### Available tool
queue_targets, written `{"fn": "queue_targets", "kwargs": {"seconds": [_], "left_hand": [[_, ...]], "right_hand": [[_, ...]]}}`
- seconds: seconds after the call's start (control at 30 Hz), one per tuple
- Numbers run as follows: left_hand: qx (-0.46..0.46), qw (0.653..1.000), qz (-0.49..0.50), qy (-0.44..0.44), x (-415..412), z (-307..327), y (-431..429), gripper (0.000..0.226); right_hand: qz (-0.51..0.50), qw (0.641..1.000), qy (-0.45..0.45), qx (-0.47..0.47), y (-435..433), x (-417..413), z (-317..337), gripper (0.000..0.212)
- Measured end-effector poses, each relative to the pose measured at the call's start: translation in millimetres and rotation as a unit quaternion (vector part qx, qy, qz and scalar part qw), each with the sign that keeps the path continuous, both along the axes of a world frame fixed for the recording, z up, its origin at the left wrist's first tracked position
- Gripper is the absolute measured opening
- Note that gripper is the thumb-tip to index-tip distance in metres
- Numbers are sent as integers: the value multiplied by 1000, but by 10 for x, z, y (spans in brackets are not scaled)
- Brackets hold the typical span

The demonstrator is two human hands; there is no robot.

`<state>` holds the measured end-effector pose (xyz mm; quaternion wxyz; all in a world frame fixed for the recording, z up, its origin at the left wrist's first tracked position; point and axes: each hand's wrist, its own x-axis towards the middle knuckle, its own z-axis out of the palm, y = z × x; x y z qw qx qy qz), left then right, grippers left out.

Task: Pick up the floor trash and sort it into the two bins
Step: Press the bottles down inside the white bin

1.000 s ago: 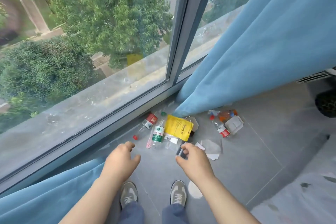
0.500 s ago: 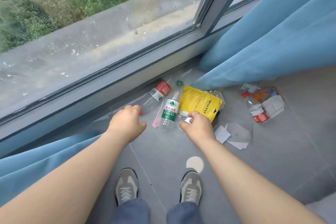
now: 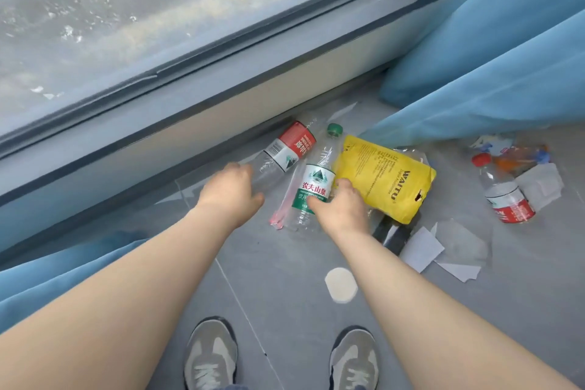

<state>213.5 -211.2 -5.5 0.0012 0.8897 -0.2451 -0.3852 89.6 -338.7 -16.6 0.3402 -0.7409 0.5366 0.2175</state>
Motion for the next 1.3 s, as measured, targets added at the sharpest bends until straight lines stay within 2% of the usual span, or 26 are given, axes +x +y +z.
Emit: {"fn": "queue_targets", "kwargs": {"seconds": [0.17, 0.3, 0.5, 0.63, 0.77, 1.0, 1.13, 1.3], "left_hand": [[-9, 1000, -1, -12, 80, -257, -135, 45], [-26, 999, 40, -2, 81, -452, -199, 47], [-15, 999, 49, 13, 65, -663, -243, 55], [-6, 996, 81, 41, -8, -587, -260, 44], [-28, 987, 137, 73, -132, -227, -235, 39], [-34, 967, 231, 100, -408, 688, -97, 53], [-43, 963, 248, 97, -553, 1331, -50, 66], [-63, 962, 250, 93, -647, 2223, -1, 66]], "right_hand": [[-26, 999, -11, -16, -7, 115, -257, 68], [-41, 999, -4, -35, 25, 129, -442, 76], [-80, 996, -27, -16, 47, 144, -603, 76], [-100, 994, -48, -19, 27, 75, -486, 72], [-115, 992, -53, -19, 33, -55, -158, 70], [-156, 986, -53, -9, 112, -246, 665, 74], [-180, 981, -75, -10, 179, -374, 1268, 70], [-214, 972, -100, -10, 220, -569, 2170, 57]]}}
